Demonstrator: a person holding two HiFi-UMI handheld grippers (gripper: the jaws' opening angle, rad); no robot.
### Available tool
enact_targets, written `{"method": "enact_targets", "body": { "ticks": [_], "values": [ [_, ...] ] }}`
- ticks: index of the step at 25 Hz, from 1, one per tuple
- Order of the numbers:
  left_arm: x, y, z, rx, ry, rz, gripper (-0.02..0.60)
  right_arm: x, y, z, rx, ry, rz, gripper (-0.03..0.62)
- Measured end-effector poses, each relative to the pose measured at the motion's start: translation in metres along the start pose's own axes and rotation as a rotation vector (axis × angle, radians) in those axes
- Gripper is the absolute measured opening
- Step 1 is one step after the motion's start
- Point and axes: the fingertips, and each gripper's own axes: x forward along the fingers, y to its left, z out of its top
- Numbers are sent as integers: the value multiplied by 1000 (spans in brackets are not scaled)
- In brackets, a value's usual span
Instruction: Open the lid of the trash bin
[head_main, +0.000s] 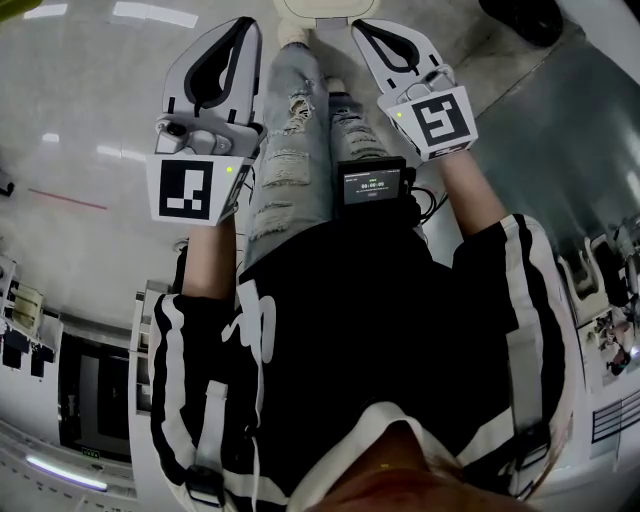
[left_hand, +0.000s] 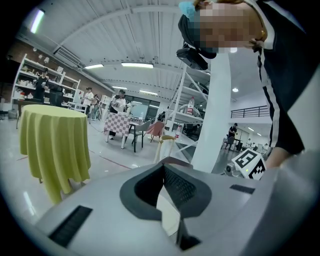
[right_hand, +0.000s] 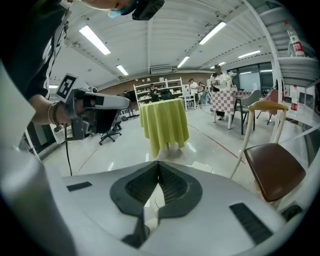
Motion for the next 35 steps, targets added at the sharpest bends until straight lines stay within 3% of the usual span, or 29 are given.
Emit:
{"method": "enact_targets", "body": {
  "ticks": [17, 35],
  "values": [
    [-1, 15, -32, -21, 34, 28, 8, 37, -9, -73, 3, 121, 10, 9],
    [-5, 20, -39, -56, 37, 61, 8, 59, -4, -126, -46, 251, 66, 9]
  ]
}}
